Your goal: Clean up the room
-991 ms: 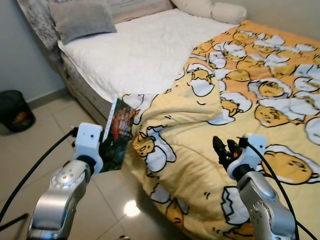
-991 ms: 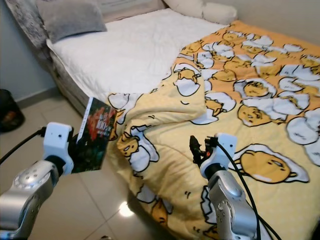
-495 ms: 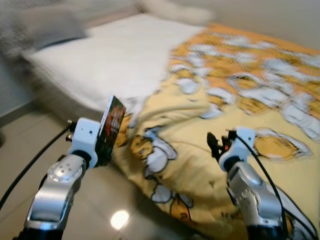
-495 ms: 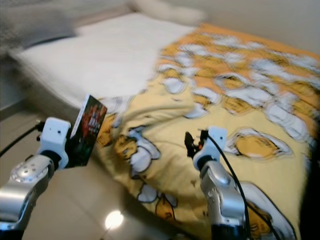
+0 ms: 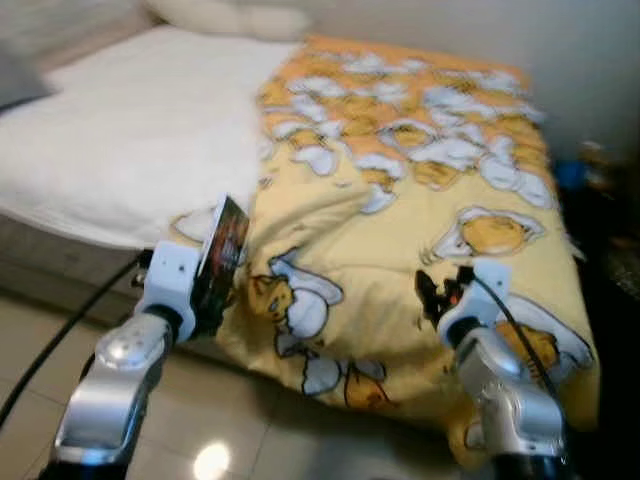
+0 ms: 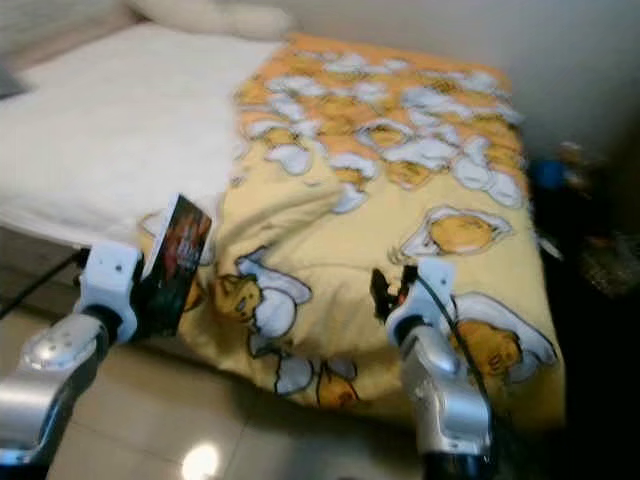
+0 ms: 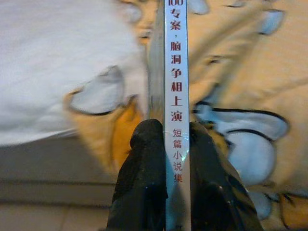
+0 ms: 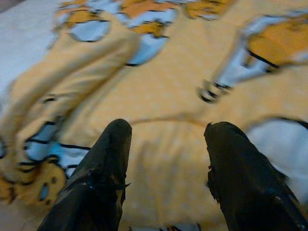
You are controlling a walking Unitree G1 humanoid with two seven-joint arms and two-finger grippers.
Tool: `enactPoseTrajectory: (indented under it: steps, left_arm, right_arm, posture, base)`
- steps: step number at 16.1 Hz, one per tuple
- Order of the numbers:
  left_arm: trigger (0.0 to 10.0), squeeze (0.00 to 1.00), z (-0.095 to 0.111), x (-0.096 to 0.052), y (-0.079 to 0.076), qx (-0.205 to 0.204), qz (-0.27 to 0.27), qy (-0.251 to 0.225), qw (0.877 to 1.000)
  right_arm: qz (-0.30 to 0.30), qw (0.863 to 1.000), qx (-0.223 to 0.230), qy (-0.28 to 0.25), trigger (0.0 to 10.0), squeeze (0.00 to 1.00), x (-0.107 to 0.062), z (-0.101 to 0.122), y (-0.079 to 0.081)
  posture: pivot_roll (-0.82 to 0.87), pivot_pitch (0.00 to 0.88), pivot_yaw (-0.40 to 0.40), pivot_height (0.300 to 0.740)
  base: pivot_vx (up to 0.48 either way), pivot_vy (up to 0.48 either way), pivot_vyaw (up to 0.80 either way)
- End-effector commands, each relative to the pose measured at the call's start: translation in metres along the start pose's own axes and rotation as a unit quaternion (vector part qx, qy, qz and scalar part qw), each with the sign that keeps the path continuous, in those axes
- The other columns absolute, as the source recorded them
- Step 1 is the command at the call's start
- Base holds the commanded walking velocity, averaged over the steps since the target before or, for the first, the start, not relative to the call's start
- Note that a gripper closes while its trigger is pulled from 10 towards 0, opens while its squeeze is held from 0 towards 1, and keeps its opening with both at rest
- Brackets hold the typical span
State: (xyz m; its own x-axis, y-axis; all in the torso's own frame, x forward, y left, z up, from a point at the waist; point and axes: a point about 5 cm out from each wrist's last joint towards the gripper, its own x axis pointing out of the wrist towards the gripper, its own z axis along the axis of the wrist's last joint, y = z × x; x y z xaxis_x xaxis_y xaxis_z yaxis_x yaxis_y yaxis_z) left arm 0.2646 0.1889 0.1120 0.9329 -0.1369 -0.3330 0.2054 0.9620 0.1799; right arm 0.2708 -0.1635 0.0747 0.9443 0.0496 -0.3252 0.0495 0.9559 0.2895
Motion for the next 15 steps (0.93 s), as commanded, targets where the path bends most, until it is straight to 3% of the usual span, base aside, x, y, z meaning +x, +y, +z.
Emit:
enactPoseTrajectory:
  steps: [1, 15]
  left_arm:
    - [10.0, 0.0, 0.011, -0.002, -0.001, 0.005, -0.002, -0.027, 1.0]
    - [10.0, 0.0, 0.017, -0.001, 0.007, 0.017, 0.001, -0.034, 0.999]
  right_arm:
    - [0.01, 1.0, -0.001, 0.002, 10.0, 0.0, 0.0, 0.0, 0.004]
    - [0.057, 0.998, -0.012, -0.002, 10.0, 0.0, 0.001, 0.0, 0.021]
  posture:
    - [-0.04, 0.0, -0.004, 0.74]
    - [-0.01, 0.0, -0.019, 0.74]
  base:
    - [0.0, 0.48, -0.8]
    - [0.0, 0.462, -0.8]
